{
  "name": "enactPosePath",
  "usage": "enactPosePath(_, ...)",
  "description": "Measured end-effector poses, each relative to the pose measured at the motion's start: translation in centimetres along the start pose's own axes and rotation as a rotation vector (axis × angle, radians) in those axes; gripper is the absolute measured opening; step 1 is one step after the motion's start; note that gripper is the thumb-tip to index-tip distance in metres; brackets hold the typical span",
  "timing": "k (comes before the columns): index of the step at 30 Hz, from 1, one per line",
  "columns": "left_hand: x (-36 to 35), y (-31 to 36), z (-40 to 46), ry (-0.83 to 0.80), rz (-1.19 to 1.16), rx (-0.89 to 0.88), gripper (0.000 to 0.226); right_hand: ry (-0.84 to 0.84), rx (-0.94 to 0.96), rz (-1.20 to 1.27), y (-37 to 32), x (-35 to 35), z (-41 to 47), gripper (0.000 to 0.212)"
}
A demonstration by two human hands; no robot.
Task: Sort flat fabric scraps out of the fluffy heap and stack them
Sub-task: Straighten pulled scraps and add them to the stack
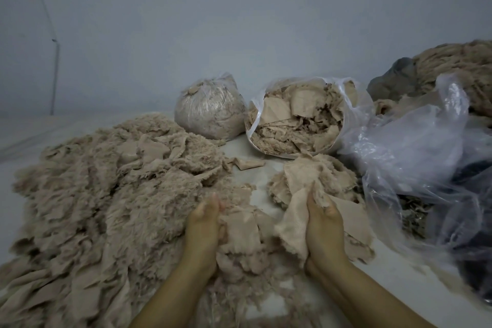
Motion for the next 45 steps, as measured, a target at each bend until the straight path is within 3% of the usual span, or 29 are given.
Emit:
enactPosePath(4, -2.8, -1.9, -2.1, -0.442, 0.106, 0.274, 0.055, -0.040, 0.046, -0.100, -0.1, -0.9, -0.6, 0.029)
enactPosePath(6, -3.7, -2.8, -3.0, -0.541, 0.165, 0.318, 0.052, -0.044, 0.069, -0.112, -0.2, -1.3, -1.1, 0.029)
enactPosePath(9, -3.3, -2.4, -2.1, -0.389, 0.149, 0.174, 0.009, -0.007, 0.104, -0.127, -0.7, -1.0, -1.0, 0.027)
enactPosePath(14, -1.0, -0.5, -0.5, -0.140, -0.042, 0.106, 0.018, 0.077, 0.070, -0.031, -1.1, 0.8, 0.7, 0.034)
enactPosePath(17, -1.0, -0.1, -0.8, -0.204, -0.029, 0.110, 0.021, 0.033, 0.036, -0.098, -0.7, 1.1, 1.6, 0.029)
enactPosePath(19, -1.8, 0.1, -1.3, -0.282, 0.118, 0.042, 0.023, 0.029, 0.081, -0.196, -1.5, 1.4, 2.4, 0.028)
enactPosePath(22, -2.1, 1.0, -1.7, -0.319, 0.487, -0.264, 0.013, 0.146, 0.188, -0.462, -3.3, 3.6, 4.1, 0.019)
enactPosePath(24, -1.5, 1.8, -1.4, -0.267, 0.732, -0.475, 0.016, 0.220, 0.156, -0.780, -3.4, 5.2, 4.7, 0.042)
enactPosePath(25, -1.3, 2.0, -1.1, -0.254, 0.838, -0.554, 0.020, 0.258, 0.175, -0.879, -3.4, 5.7, 4.6, 0.048)
enactPosePath(27, -1.0, 1.5, -0.5, -0.297, 1.001, -0.584, 0.037, 0.277, 0.353, -0.920, -4.0, 4.9, 3.6, 0.040)
enactPosePath(29, -0.6, 0.2, -0.1, -0.350, 1.165, -0.517, 0.051, 0.110, 0.505, -0.891, -3.9, 2.8, 2.4, 0.018)
enactPosePath(31, -0.5, -0.2, 0.0, -0.337, 1.248, -0.518, 0.050, -0.210, 0.489, -0.960, -2.1, 0.3, 1.2, 0.010)
enactPosePath(34, -0.4, 1.1, 0.2, -0.225, 1.023, -0.539, 0.024, -0.614, 0.447, -1.237, 0.8, -2.0, -0.4, 0.014)
enactPosePath(36, -0.2, 2.0, 0.2, -0.195, 0.798, -0.506, 0.019, -0.766, 0.331, -1.144, 1.6, -2.1, -0.9, 0.031)
enactPosePath(38, 0.1, 2.4, 0.1, -0.188, 0.633, -0.471, 0.029, -0.776, 0.264, -1.023, 1.5, -2.2, -1.2, 0.040)
enactPosePath(41, -0.3, 2.5, -0.1, -0.255, 0.521, -0.425, 0.021, -0.561, 0.141, -0.690, 0.5, -1.9, -0.9, 0.048)
enactPosePath(43, -1.1, 2.0, -0.6, -0.373, 0.503, -0.391, 0.009, -0.567, 0.039, -0.455, 0.1, -2.4, -1.2, 0.047)
enactPosePath(45, -1.6, 1.4, -1.0, -0.443, 0.524, -0.374, 0.015, -0.608, 0.066, -0.453, 0.2, -3.0, -1.8, 0.056)
Point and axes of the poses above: each hand's wrist, its own z-axis towards the middle knuckle, its own x-axis out of the back of the hand, y = z × x, the point moved 5 cm from there along z, towards the middle knuckle, and after that the axes turned 7 degrees about -z, right-handed, at the moved point
